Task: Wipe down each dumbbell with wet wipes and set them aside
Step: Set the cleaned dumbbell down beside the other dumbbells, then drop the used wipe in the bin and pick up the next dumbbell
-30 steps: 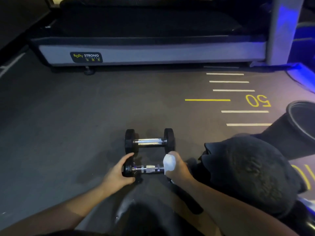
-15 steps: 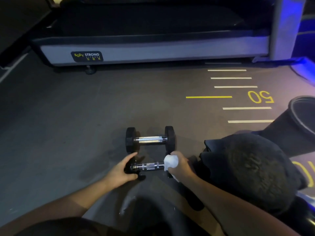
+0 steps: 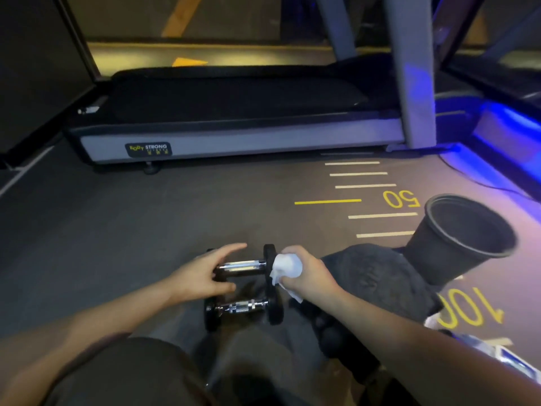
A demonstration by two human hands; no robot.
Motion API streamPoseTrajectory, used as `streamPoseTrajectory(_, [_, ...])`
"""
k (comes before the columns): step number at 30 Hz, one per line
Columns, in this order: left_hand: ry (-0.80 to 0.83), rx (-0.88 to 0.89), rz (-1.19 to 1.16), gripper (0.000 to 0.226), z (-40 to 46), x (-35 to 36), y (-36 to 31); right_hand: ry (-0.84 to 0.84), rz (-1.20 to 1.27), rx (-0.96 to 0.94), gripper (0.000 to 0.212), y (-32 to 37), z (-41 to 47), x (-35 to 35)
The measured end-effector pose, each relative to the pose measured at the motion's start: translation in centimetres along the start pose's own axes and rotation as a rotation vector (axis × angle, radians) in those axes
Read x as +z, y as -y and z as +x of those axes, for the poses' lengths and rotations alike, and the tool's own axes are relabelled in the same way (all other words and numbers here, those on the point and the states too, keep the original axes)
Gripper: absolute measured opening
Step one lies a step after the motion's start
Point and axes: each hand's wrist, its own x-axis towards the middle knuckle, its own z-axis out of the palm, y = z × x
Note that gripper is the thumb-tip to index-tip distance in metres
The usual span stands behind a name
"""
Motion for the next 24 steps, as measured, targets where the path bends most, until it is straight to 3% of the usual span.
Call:
streamPoseTrajectory(5, [-0.042, 0.155, -0.053, 0.085, 0.8, -1.0, -8.0, -0.044, -0.039, -0.084, 0.053, 1.6, -3.9, -6.9])
streamPoseTrajectory(11, [0.054, 0.312, 0.021, 0.082, 2.3, 1.6, -17.3, -0.186, -0.223, -0.063, 0.056, -1.7, -8.9, -16.2])
streamPoseTrajectory(18, [0.182, 0.43, 0.057, 0.078, 4.9, 10.2, -25.8, -0.351, -0.239, -0.083, 0.056, -10.0, -15.1, -23.9])
streamPoseTrajectory(24, [0.272, 0.433, -0.012, 0.079, 6.8, 19.4, -29.7, -0.388, -0.12, 0.036, 0.049, -16.6, -20.6, -26.7])
